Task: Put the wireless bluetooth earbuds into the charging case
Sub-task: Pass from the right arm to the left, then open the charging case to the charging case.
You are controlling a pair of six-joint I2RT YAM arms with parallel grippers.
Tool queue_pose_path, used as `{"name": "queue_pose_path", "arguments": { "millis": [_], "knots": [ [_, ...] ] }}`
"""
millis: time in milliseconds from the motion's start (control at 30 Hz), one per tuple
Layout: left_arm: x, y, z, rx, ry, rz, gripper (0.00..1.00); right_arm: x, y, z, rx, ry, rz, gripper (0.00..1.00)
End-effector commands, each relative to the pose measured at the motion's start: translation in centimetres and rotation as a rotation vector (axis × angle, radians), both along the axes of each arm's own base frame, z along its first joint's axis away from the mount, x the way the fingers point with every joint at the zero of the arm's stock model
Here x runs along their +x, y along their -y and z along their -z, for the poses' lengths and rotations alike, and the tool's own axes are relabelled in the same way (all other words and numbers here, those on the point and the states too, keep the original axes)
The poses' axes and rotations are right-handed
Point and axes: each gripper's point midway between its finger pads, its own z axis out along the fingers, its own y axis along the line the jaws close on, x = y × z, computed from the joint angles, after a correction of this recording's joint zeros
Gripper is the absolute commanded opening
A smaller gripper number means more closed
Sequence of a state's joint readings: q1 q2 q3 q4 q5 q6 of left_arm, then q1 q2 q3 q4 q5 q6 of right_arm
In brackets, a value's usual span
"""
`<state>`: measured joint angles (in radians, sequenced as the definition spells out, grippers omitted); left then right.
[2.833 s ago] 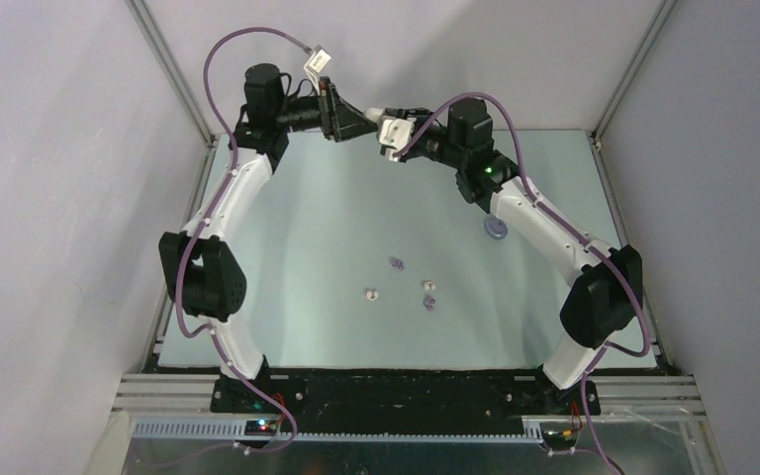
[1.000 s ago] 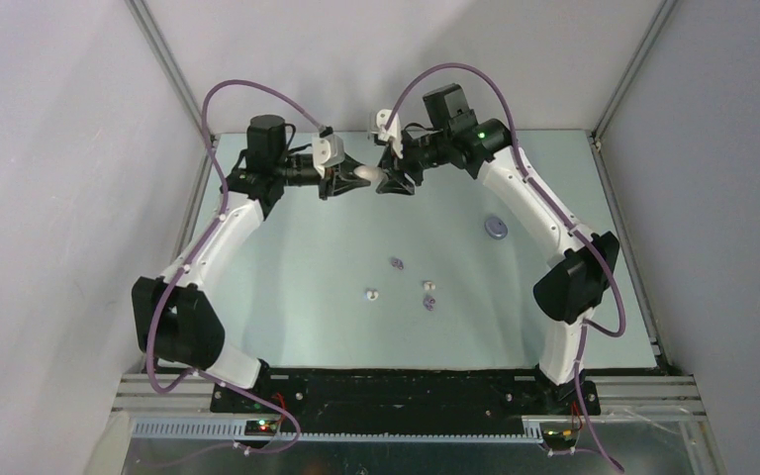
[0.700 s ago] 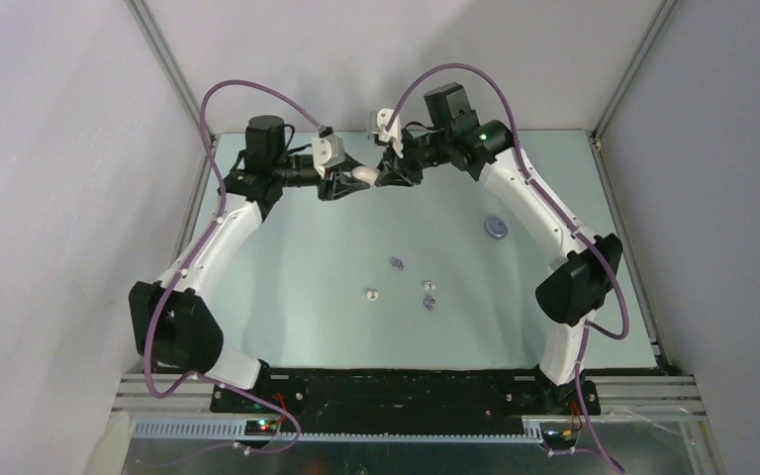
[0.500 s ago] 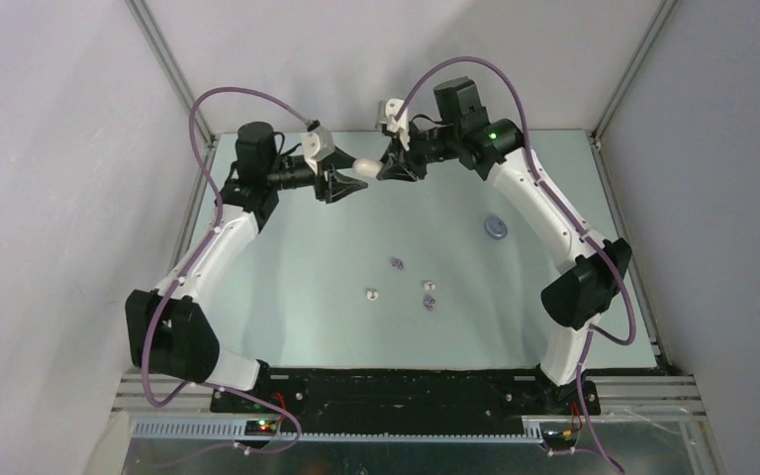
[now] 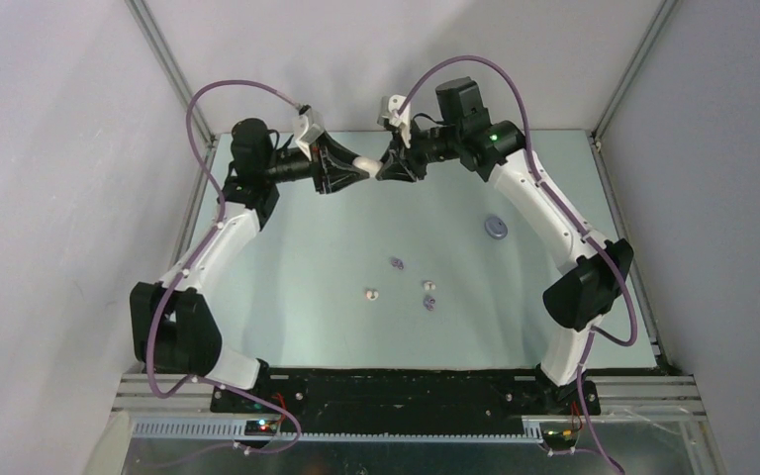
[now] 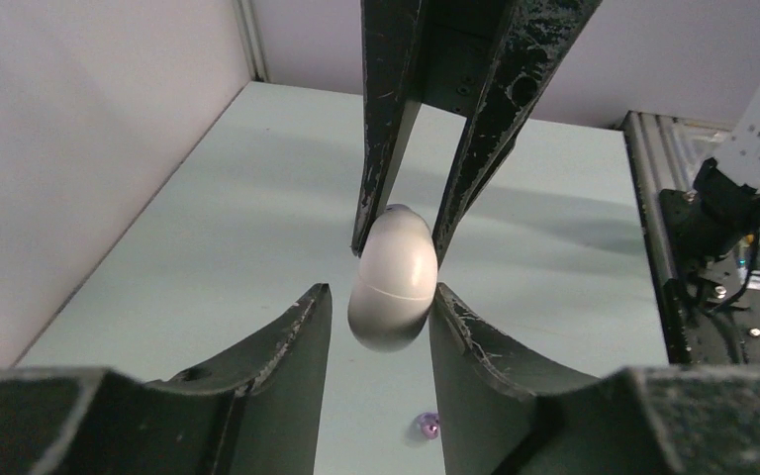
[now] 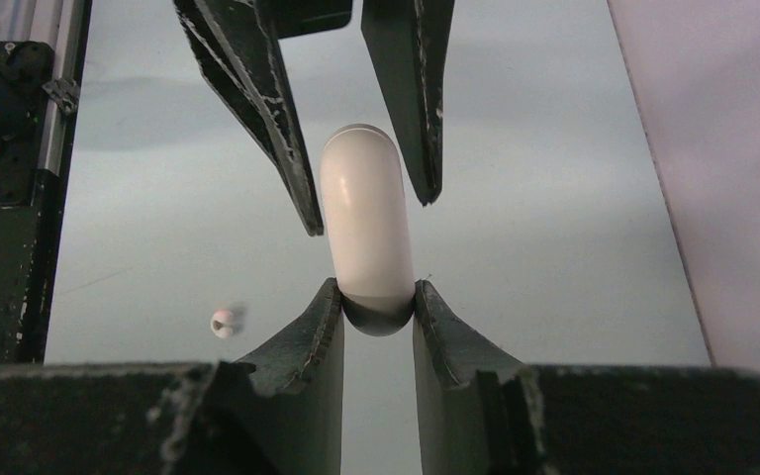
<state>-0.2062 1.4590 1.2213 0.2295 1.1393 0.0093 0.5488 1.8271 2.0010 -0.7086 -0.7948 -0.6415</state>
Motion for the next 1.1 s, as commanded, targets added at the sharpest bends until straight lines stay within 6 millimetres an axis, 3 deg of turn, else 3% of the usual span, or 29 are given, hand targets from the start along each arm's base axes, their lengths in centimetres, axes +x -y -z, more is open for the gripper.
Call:
{"name": "queue_pose_path", "arguments": {
  "millis": [0,200,400,500,600,667,1067],
  "knots": [
    [-0.4,0.3,-1.9,-0.034,0.005,0.046,0.42,-0.7,-0.3,-2.8,0.063,0.038,-0.008,0.1],
    [-0.3,0.4,-1.9,-0.034,0.0,0.055,0.33,-0.8,-0.4,-2.8,0.062,0.035,-0.008,0.1],
    [-0.3,0.7,-1.9,-0.026,-0.003,0.083,0.15,-0.7,-0.4,-2.7,0.062,0.036,-0.005,0.13],
    [-0.4,0.7,-2.0,-0.026,0.003,0.089,0.02,-0.6,-0.5,-2.9,0.072,0.024,0.004,0.35],
    [-0.3,0.7,-1.8,-0.024,0.009,0.098,0.0,-0.6,-0.6,-3.3,0.091,0.0,0.019,0.53],
    [-0.3,0.8,-1.7,-0.022,0.013,0.102,0.0,-0.5,-0.7,-3.6,0.102,-0.007,0.025,0.58],
    [-0.1,0.9,-1.5,-0.018,0.026,0.124,0.0,1.6,-1.0,-5.1,0.181,-0.083,0.075,0.58]
  ]
}}
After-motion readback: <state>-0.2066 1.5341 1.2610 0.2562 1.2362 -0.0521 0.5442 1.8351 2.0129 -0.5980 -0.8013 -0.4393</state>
